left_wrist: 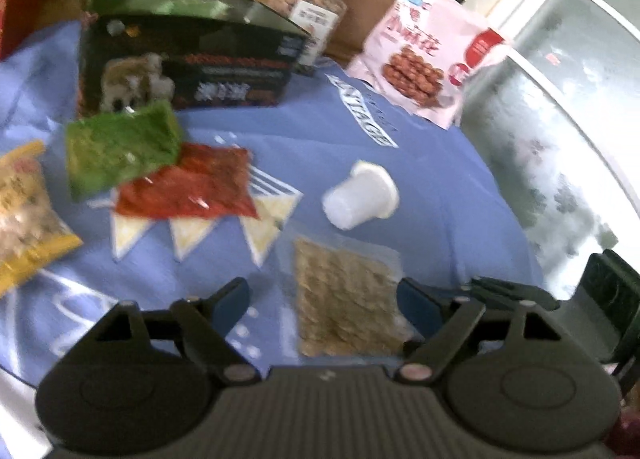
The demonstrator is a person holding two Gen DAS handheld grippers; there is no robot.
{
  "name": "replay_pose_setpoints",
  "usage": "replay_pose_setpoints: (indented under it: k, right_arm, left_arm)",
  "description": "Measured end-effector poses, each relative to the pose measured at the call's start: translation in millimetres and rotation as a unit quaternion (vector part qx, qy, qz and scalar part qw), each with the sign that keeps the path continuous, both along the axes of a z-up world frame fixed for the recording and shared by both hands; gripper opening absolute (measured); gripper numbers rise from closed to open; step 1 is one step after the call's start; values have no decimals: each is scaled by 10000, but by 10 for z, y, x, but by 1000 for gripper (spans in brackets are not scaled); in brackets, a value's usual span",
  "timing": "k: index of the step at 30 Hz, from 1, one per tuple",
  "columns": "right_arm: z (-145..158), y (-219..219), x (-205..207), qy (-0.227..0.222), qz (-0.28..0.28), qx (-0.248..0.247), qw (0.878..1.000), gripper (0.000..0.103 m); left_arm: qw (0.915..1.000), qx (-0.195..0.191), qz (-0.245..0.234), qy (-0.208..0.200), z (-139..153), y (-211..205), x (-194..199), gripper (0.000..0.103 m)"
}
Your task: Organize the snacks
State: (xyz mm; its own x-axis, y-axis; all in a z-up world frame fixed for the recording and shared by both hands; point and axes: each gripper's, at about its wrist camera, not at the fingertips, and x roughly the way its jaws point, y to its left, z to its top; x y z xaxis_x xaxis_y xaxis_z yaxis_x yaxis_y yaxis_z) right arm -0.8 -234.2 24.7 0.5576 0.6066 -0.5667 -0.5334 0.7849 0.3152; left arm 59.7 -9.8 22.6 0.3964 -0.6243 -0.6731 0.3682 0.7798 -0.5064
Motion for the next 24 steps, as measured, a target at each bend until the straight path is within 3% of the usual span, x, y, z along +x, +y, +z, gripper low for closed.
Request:
replay_pose_setpoints:
  k: [4,8,12,16,19,21,24]
  right_arm:
    - [-32,290,-148,-570,324,-533,9964,63]
    - [-47,376,-136,-777,204,-784,9937,63]
    - [-50,328,-78,-683,25,-637,9956,64]
    - [-55,284,-64,-563,-123,-507,9971,78]
    - [-58,235,-14,-368,-150,-223,9990,83]
    - [-59,251,-9,-317,-120,-135,9993,83]
    - [-53,339,-8,-339,-10,-146,9993,76]
  left_arm:
    - [9997,-181,-116,86,-19,-93,-56,61]
    - [9995,-249,34,177,-46,-48,-53,23]
    - [9967,-667,150,434,-115,65,0,17]
    - [9941,-1016,71,374,-50,153,-13,14]
    - [9925,-1179,21,324,-7,202,-21,13]
    - [9907,-1323,-17,329,4,207,-21,13]
    - [9877,-1538,-123,246,55,216,-40,13]
